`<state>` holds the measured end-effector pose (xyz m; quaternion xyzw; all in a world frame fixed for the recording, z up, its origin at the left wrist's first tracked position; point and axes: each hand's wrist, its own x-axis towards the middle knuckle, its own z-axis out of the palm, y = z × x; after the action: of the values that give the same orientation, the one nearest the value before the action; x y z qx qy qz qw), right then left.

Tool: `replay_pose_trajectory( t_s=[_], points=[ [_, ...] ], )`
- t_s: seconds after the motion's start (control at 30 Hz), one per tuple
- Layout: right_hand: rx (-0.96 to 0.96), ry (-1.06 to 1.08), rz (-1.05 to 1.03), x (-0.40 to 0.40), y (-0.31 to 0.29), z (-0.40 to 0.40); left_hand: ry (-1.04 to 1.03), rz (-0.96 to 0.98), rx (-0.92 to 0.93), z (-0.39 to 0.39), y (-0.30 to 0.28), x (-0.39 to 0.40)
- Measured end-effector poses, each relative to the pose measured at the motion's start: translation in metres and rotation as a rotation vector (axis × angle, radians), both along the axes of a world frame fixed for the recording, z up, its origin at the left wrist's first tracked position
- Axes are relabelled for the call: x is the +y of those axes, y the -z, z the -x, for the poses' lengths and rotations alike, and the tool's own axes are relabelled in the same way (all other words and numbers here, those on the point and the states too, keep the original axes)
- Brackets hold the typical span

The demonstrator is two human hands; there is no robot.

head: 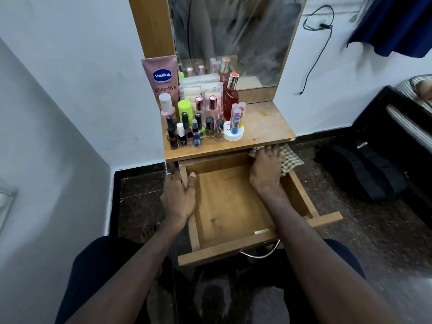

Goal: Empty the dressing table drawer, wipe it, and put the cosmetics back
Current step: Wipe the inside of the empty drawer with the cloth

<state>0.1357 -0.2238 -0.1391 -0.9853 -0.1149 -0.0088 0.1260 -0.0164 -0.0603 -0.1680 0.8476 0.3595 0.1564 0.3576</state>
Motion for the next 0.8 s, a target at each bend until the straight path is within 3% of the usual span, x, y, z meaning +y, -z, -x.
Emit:
replay_pose_trajectory(
  t_s=[0.17,0.27,0.37,0.47,0.57,0.63,0.8],
  points=[
    [0.071,-0.394,-0.124,0.050,0.008,0.049,-0.033,0.025,0.005,-0.002,0.006,0.005],
    [0.085,-0.676,-0.198,0.082,0.015,0.071,-0.120,0.161,-0.071,-0.004,0.013,0.007],
    [0.127,-0.826,-0.216,0.086,0.012,0.068,-0.178,0.347,-0.151,-0.001,0.016,0.007],
    [0.264,-0.964,-0.288,0.068,0.004,0.076,-0.367,0.737,-0.356,0.006,0.007,0.007],
    [0.443,-0.987,-0.315,0.032,-0.004,0.094,-0.326,1.121,-0.515,0.008,-0.004,0.017],
    [0.555,-1.018,-0.280,0.005,-0.010,0.107,-0.238,1.114,-0.469,0.007,-0.008,0.025],
    [0.749,-1.005,-0.180,-0.014,-0.034,0.117,-0.086,0.745,-0.245,0.006,0.008,0.029]
  ],
)
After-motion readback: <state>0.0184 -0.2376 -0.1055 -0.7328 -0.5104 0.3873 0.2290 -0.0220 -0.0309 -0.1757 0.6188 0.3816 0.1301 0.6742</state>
